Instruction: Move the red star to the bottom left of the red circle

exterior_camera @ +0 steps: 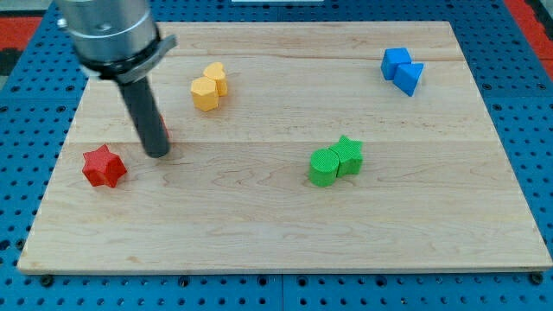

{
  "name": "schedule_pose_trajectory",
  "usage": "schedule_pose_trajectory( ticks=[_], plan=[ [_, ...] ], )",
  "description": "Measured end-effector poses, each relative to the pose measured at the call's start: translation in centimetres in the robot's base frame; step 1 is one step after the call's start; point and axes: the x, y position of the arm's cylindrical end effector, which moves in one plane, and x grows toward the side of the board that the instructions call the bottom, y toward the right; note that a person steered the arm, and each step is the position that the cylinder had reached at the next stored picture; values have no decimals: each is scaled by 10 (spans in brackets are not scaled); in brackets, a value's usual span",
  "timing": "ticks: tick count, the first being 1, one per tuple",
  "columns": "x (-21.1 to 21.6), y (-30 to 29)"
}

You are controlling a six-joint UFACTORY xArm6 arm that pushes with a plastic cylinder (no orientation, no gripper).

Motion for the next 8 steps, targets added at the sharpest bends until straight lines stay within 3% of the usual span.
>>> schedule_pose_trajectory(
  ticks=[1,2,3,4,5,6,7,8],
  plan=[
    [-18,-10],
    [-61,50],
    [7,64],
    [88,7],
    [65,-49],
    [10,-42],
    [37,-12],
    [10,-64]
  ],
)
